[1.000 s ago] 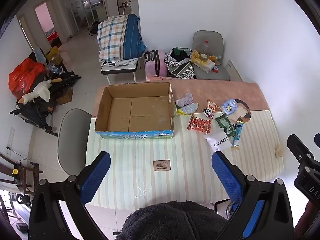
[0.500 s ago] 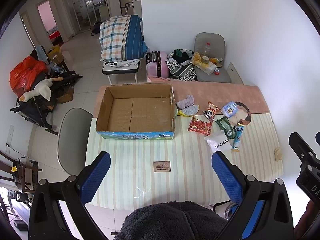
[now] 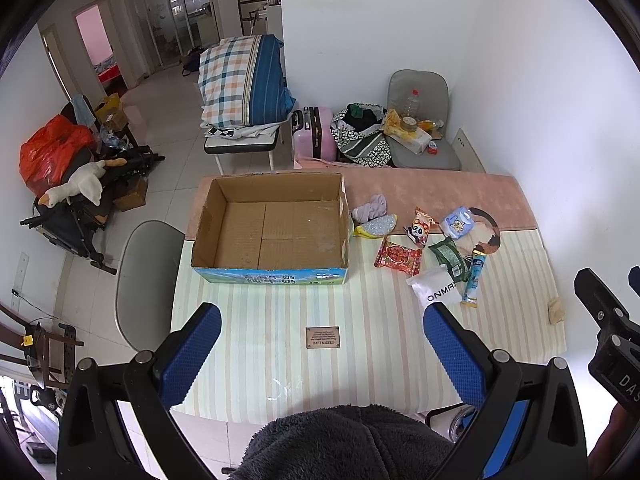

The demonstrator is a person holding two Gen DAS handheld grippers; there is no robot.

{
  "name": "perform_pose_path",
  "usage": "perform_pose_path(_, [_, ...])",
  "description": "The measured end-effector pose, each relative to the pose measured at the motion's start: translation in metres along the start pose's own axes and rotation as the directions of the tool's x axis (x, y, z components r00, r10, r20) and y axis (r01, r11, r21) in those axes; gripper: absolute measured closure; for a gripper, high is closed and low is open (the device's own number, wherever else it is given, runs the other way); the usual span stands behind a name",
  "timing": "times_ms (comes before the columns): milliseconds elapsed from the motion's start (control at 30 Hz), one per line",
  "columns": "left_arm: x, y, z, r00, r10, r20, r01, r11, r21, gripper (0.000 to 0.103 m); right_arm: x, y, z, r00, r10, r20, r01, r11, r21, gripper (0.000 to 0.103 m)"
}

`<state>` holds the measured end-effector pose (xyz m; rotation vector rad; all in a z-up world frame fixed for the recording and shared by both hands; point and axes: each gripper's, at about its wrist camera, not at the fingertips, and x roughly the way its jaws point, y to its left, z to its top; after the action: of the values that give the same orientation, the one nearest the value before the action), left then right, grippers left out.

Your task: Organize soft objects

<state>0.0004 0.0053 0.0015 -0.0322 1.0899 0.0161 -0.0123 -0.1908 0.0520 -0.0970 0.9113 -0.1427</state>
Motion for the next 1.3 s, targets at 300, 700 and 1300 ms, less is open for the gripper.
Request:
perform_pose_path(300, [-0.0049, -0.0044, 0.0024, 1.0, 0.003, 0.007, -0.003, 1.0, 0.0, 0.0, -0.0017, 0.0009, -0.0019, 1.0, 0.006, 0.004, -0.006, 1.0, -0.005, 0.0])
perform_pose_path(700, [-0.0064, -0.0037, 0.0024, 1.0, 0.001, 0.01, -0.001, 1.0, 0.0, 0.0, -0.0045, 0.0016, -0.0033, 1.0, 0.004, 0.01, -0.004, 1.0, -0.009, 0.0])
perform_pose_path(1300, [-0.0089, -0.0037, 0.0024, 1.0, 0.002, 0.014, -0.002, 1.0, 0.002, 0.0, -0.0021, -0.0037, -0.0026, 1.0, 0.011, 0.017, -0.011, 1.0, -0.007, 0.0])
